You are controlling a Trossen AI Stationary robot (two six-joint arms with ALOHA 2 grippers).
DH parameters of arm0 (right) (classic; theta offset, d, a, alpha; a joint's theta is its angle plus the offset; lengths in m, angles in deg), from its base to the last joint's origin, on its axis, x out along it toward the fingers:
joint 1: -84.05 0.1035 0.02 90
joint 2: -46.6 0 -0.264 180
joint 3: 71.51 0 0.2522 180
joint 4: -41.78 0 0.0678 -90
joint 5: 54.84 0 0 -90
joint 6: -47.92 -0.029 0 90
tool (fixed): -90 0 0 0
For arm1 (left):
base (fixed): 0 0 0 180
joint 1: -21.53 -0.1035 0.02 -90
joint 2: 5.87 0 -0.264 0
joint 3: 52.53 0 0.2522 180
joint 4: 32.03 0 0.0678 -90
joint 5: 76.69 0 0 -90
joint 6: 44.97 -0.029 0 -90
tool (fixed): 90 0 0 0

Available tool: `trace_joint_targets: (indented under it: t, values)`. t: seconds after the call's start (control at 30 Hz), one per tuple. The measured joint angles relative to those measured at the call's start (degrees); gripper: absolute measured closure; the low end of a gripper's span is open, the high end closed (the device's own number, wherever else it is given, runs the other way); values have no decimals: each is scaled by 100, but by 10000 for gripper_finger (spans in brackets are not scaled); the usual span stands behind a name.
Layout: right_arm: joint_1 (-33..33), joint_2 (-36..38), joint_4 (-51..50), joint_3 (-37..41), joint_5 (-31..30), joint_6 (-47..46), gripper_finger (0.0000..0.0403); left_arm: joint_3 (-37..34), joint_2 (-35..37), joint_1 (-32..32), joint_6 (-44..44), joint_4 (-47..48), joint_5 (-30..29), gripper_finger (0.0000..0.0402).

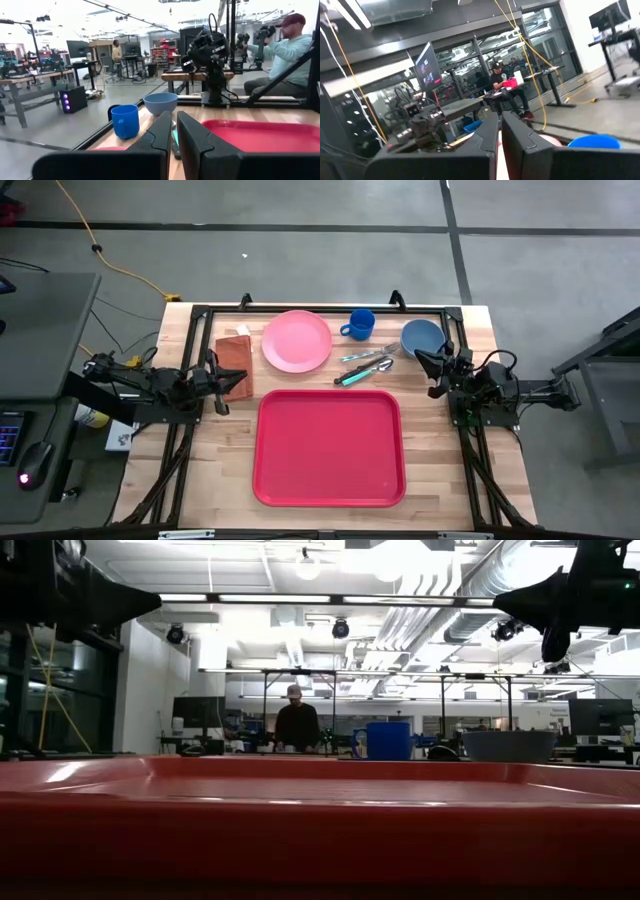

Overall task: Set up tray
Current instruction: Put the blue mug on the red serving tray

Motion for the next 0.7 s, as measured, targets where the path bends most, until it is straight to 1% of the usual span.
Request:
trace_joint_targets:
  t: [0.17, 0.33, 0.4, 0.47, 0.57, 0.63, 0.7]
  values:
    - [0, 2, 98, -1, -75, -1062, 402, 2, 0, 0, 170, -3, -100, 341]
    - [0, 2, 240, -2, 14, -1137, 402, 49, 0, 0, 257, -55, -404, 341]
    - [0, 2, 424, -1, 77, -889, 402, 85, -2, 0, 139, -37, -435, 341]
    - [0, 0, 730, -8, 151, -386, 402, 144, -2, 0, 42, -52, -478, 341]
    - [0, -36, 792, -357, 11, 188, 402, 218, -2, 0, 17, -52, -537, 341]
    - [0, -139, 473, -815, -197, 632, 402, 258, -2, 0, 10, -47, -548, 341]
    - [0, -383, -163, -1480, -429, 1076, 402, 281, -2, 0, 10, -50, -555, 341]
